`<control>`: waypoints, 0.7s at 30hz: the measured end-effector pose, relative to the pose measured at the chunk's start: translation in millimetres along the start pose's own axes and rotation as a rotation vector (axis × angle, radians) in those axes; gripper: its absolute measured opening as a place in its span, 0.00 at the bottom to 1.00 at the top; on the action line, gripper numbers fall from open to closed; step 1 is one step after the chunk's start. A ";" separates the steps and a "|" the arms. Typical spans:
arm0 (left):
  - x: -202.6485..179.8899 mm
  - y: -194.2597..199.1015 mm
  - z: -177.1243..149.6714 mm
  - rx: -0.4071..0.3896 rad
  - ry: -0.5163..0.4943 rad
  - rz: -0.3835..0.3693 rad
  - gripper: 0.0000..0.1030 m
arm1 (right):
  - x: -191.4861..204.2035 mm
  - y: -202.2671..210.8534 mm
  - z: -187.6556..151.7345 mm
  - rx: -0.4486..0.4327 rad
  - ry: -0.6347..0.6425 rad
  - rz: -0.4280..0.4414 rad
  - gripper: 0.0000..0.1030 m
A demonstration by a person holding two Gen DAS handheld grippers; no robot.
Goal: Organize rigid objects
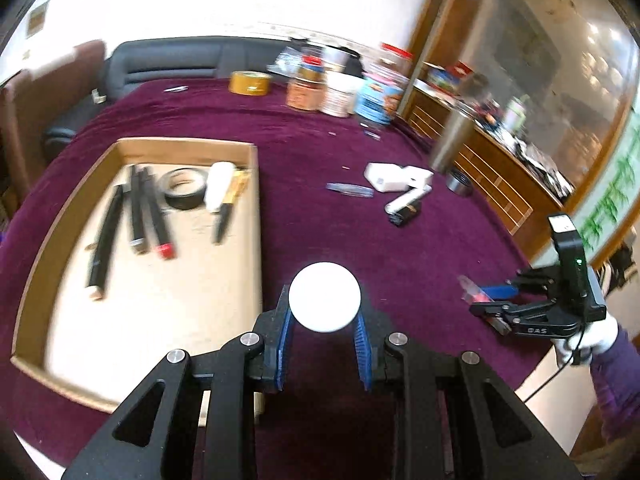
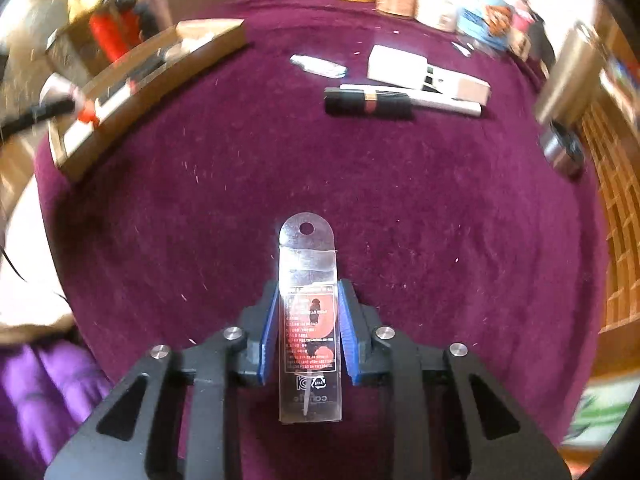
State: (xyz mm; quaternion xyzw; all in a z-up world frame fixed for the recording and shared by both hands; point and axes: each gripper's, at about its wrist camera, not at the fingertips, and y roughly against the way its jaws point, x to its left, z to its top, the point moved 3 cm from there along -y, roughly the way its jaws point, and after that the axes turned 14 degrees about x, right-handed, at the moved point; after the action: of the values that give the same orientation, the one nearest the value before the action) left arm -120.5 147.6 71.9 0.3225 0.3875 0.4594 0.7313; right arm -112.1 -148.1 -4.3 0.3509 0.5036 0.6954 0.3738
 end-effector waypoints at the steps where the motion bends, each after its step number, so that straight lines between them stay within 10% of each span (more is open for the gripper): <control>1: 7.8 2.9 -0.9 -0.007 0.021 0.007 0.22 | -2.7 4.3 0.6 -0.024 -0.032 0.058 0.24; 11: 68.7 18.9 -5.9 -0.038 0.171 0.062 0.22 | 36.9 33.1 55.4 -0.185 -0.071 0.476 0.25; 21: 118.5 -15.6 11.5 0.081 0.252 0.167 0.22 | 146.2 15.4 150.4 -0.148 -0.011 0.564 0.25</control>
State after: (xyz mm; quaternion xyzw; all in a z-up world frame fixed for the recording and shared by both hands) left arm -71.1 249.7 32.6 0.3226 0.4661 0.5395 0.6226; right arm -54.0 42.2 63.9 0.4526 0.3319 0.8048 0.1932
